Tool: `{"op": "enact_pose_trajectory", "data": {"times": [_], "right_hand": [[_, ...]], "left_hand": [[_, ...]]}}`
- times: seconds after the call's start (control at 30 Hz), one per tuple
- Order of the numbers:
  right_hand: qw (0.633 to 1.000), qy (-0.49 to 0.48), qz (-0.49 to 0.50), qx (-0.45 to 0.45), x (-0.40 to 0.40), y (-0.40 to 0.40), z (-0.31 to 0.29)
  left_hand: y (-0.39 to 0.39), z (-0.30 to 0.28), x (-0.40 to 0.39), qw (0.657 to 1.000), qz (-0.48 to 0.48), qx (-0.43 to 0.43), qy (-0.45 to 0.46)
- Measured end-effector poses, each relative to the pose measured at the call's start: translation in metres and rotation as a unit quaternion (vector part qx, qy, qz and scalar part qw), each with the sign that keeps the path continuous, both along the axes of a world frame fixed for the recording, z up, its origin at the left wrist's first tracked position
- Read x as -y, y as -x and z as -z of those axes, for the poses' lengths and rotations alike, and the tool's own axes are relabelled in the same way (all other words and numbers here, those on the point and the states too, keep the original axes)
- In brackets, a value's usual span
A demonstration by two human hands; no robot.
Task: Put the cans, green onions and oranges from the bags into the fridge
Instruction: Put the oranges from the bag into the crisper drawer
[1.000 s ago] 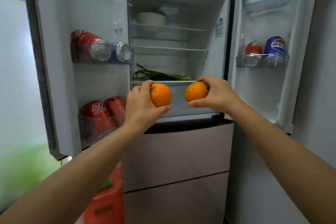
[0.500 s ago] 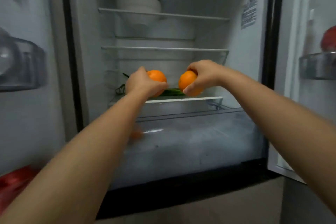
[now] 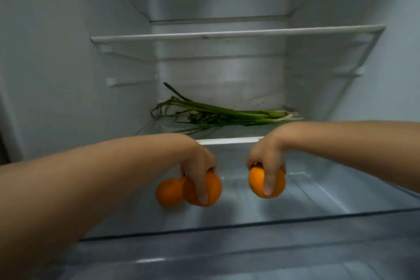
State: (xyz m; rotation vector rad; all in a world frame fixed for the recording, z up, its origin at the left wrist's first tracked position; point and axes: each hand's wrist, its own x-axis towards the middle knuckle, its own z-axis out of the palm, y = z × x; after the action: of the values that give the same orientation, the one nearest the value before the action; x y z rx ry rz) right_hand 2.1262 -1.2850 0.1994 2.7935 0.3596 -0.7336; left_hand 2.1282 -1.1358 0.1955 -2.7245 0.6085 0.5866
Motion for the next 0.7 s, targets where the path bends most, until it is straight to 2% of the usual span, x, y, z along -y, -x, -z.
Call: {"op": "enact_pose_trajectory", "data": {"times": [0.1, 0.17, 0.33, 0.5, 0.7], "right_hand": [[0.996, 0.017, -0.073, 0.047, 0.0, -0.018, 0.025], [0.992, -0.011, -0.094, 0.087, -0.002, -0.028, 0.039], [0.977, -0.131, -0.067, 0.157, -0.012, -0.051, 0.066], [0.968, -0.194, -0.034, 0.158, -0.017, -0.063, 0.084], [0.973, -0.167, -0.064, 0.145, -0.015, -0.064, 0.087]], "left_hand": [[-0.021, 0.021, -0.001, 0.999, 0.015, 0.051, -0.013], [-0.033, 0.036, -0.004, 0.996, 0.001, 0.088, 0.007], [-0.052, 0.066, -0.017, 0.993, -0.03, 0.086, 0.075], [-0.06, 0.075, -0.026, 0.989, -0.026, 0.073, 0.127], [-0.058, 0.078, -0.028, 0.992, -0.012, 0.083, 0.089]]}}
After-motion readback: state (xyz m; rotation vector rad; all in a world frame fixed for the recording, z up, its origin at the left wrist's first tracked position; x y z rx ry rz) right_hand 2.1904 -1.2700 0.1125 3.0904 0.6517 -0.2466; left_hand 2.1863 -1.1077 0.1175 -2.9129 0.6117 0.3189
